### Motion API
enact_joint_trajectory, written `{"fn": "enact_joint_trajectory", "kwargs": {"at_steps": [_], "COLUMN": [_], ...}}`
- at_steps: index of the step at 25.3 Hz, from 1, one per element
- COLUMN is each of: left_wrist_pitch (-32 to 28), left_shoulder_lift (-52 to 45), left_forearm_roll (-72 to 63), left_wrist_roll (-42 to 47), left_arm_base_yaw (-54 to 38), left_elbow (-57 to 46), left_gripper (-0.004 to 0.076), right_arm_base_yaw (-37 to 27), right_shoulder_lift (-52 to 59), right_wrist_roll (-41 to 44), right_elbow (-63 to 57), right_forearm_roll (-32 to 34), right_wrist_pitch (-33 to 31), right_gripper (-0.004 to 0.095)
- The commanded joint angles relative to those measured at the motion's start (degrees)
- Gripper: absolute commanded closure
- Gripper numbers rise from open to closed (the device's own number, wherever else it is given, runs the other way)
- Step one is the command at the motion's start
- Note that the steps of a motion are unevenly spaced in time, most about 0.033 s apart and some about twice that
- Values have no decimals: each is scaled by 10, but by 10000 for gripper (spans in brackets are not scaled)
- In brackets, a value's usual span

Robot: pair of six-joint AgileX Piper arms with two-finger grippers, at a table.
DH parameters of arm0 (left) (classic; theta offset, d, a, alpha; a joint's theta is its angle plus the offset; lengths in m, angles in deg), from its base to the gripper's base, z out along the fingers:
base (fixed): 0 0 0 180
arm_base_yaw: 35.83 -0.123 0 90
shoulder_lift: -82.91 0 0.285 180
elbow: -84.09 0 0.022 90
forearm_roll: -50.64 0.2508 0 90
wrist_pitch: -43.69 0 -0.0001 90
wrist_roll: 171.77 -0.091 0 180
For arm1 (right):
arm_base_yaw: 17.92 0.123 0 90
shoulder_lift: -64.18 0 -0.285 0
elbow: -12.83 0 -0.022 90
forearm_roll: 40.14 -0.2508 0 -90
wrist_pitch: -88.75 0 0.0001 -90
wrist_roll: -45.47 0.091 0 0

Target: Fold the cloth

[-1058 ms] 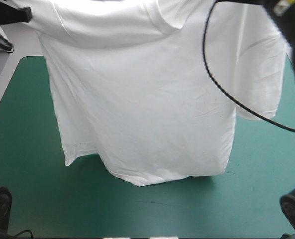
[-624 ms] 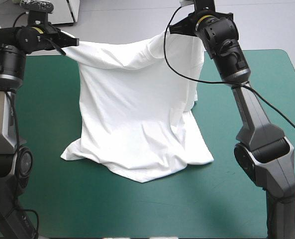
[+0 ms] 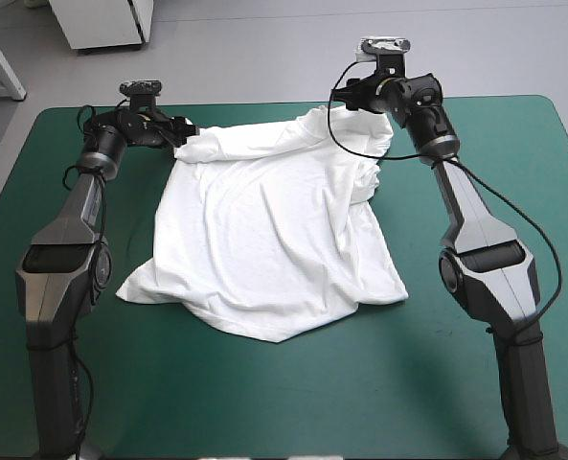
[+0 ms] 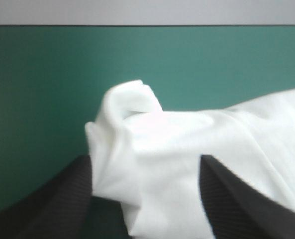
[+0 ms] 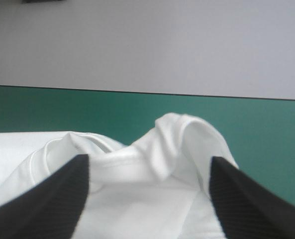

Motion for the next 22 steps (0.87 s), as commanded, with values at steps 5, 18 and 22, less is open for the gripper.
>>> {"fn": "enact_joint_trajectory", "kwargs": {"at_steps": [5,18,22], "left_wrist_pitch": [276,353,352], "left_shoulder_lift": [-102,-341,-437], "left_forearm_roll": [109,155,187], "left_wrist_roll": [26,55,55], "left_arm_base_yaw": [2,2,1], "left_elbow": [136,-138,-313], "left_gripper": [139,250,250], "right_arm_base_yaw": [-23,-23,-23], "right_shoulder_lift": [129,345,431], "right_wrist_roll": [-37,-69,-71], "right_elbow": [72,-214,-413], "right_forearm_roll": [22,-57,-56], "right_wrist_pitch": [-243,-243,-242], "right_gripper": [97,262,262]}}
